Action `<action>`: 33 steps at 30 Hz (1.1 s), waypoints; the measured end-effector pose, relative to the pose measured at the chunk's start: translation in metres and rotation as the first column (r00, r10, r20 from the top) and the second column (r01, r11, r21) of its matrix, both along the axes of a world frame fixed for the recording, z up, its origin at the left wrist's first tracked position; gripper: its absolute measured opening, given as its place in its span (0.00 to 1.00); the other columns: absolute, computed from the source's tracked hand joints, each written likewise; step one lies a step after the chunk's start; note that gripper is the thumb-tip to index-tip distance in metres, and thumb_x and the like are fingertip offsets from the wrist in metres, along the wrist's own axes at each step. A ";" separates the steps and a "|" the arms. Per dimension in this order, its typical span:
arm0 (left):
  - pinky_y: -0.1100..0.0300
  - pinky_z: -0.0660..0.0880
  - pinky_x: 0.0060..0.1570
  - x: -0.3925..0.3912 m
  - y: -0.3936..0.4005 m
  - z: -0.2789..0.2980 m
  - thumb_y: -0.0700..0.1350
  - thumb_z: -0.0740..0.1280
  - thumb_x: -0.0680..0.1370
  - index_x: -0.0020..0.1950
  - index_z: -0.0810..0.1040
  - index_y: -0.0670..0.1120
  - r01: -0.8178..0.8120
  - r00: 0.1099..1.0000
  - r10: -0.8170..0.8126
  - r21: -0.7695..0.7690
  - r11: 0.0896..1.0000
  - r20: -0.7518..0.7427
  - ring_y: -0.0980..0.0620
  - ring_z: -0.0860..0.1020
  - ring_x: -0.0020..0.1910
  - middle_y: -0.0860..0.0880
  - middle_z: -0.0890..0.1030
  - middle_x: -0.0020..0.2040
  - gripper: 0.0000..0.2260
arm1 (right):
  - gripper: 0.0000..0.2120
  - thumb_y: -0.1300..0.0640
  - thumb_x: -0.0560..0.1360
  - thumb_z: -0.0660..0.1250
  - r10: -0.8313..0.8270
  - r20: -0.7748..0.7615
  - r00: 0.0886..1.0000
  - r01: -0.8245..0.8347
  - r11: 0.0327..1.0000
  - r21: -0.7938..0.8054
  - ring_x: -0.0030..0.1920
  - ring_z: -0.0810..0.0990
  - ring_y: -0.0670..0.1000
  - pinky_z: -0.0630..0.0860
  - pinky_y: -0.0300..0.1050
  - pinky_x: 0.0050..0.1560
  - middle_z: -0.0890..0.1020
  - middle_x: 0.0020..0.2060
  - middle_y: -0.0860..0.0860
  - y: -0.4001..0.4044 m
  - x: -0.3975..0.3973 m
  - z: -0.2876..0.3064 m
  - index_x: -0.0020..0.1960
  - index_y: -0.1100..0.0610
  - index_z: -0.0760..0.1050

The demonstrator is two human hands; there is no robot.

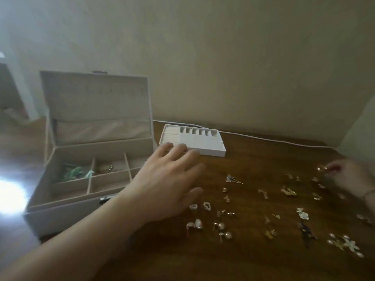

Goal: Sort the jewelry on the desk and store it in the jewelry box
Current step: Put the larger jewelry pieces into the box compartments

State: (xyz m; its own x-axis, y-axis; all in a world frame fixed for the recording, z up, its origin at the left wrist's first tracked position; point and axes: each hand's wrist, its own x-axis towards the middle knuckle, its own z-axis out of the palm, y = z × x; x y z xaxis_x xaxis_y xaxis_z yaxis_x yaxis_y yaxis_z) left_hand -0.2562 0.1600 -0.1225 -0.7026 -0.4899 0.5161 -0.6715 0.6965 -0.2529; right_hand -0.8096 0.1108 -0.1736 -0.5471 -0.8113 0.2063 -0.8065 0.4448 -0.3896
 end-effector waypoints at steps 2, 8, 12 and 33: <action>0.47 0.72 0.61 0.048 0.000 0.002 0.60 0.63 0.76 0.59 0.78 0.51 -0.121 0.992 0.121 -0.002 0.993 -0.045 0.45 0.75 0.61 0.50 0.78 0.60 0.18 | 0.09 0.36 0.68 0.72 0.015 -0.171 0.985 -0.055 0.971 -0.231 0.40 0.81 0.62 0.79 0.55 0.32 0.81 0.39 0.50 -0.044 -0.051 -0.014 0.42 0.38 0.77; 0.48 0.77 0.53 0.150 0.016 -0.005 0.62 0.63 0.75 0.58 0.80 0.50 -0.242 0.912 0.272 0.134 0.961 -0.306 0.47 0.77 0.59 0.52 0.79 0.58 0.21 | 0.10 0.59 0.72 0.72 0.641 -0.004 0.767 -0.606 0.724 -0.329 0.42 0.76 0.42 0.71 0.39 0.38 0.79 0.41 0.41 0.006 0.335 0.084 0.48 0.46 0.80; 0.51 0.77 0.54 0.182 0.035 -0.029 0.58 0.67 0.74 0.60 0.79 0.50 -0.205 0.807 0.264 0.169 0.964 -0.529 0.53 0.75 0.58 0.55 0.77 0.59 0.18 | 0.07 0.61 0.72 0.73 0.910 0.128 0.394 -0.844 0.414 -0.341 0.42 0.81 0.46 0.79 0.41 0.43 0.83 0.40 0.46 0.016 0.479 0.085 0.47 0.51 0.83; 0.65 0.71 0.58 0.195 0.041 -0.049 0.56 0.71 0.72 0.68 0.70 0.49 -0.036 0.704 0.200 0.248 0.968 -0.681 0.50 0.75 0.56 0.53 0.69 0.63 0.28 | 0.17 0.68 0.76 0.63 0.968 0.104 0.228 -0.934 0.247 -0.258 0.52 0.80 0.37 0.74 0.28 0.51 0.84 0.50 0.43 0.027 0.501 0.094 0.55 0.51 0.82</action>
State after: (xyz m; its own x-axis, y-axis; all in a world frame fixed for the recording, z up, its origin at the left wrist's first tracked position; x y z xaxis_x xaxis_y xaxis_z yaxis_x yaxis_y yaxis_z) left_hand -0.0609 0.2011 -0.1711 -0.1111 -0.6926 0.7127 -0.6770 0.5777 0.4559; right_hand -0.3089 0.1374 -0.0794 0.5763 -0.7383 0.3503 -0.4918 -0.6557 -0.5728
